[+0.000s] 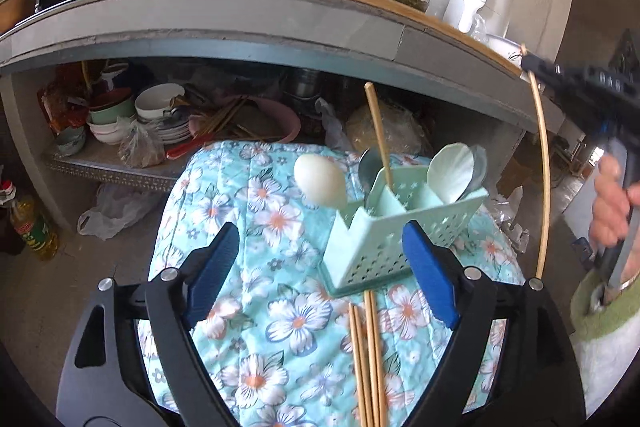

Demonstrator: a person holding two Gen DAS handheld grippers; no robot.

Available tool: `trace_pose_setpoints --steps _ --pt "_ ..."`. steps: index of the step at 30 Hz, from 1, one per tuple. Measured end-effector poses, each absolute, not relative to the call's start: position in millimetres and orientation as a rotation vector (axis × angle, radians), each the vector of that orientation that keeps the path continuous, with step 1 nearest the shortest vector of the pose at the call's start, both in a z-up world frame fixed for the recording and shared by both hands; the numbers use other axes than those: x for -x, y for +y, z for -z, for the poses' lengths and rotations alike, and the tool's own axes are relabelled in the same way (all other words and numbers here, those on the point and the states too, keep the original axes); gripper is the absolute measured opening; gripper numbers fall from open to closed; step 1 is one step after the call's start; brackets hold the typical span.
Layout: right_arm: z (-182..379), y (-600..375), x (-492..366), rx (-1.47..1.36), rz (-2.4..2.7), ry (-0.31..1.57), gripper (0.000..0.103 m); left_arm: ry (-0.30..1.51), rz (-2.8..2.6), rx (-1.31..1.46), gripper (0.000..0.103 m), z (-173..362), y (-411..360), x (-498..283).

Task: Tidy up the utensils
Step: 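Lower the chopstick into the green holder and open the right tool, then move both open tools down to the remaining chopsticks on the quilt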

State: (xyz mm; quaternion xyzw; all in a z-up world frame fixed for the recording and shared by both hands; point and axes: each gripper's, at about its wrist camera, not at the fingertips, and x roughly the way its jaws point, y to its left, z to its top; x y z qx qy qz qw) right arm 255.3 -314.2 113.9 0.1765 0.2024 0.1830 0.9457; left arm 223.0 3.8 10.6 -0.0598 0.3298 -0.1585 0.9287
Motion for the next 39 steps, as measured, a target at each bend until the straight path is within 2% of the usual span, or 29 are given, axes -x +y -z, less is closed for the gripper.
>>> trace_pose_setpoints --steps 6,12,20,31,32,34,37,39 --pt "-140 -286 -300 -0.263 -0.310 0.299 0.007 0.747 0.298 0.113 0.082 29 23 -198" --pt "-142 -268 -339 -0.185 -0.233 0.254 0.007 0.788 0.295 0.098 0.083 56 28 -180" --pt "-96 -248 -366 -0.061 -0.176 0.297 0.007 0.824 0.318 0.123 0.084 78 29 -175" --pt "-60 -246 -342 0.003 -0.208 0.359 0.008 0.822 0.319 0.118 0.087 80 29 -173" --pt "-60 -248 -338 -0.006 -0.210 0.362 0.010 0.823 0.320 0.114 0.087 80 29 -173" --pt "-63 -256 -327 -0.036 -0.212 0.363 0.029 0.825 0.322 0.109 0.088 79 27 -171" --pt "-70 -270 -305 -0.085 -0.225 0.344 0.039 0.819 0.333 0.105 0.090 77 23 -167" --pt "-76 -280 -286 -0.125 -0.237 0.333 0.041 0.810 0.338 0.101 0.091 75 20 -164"
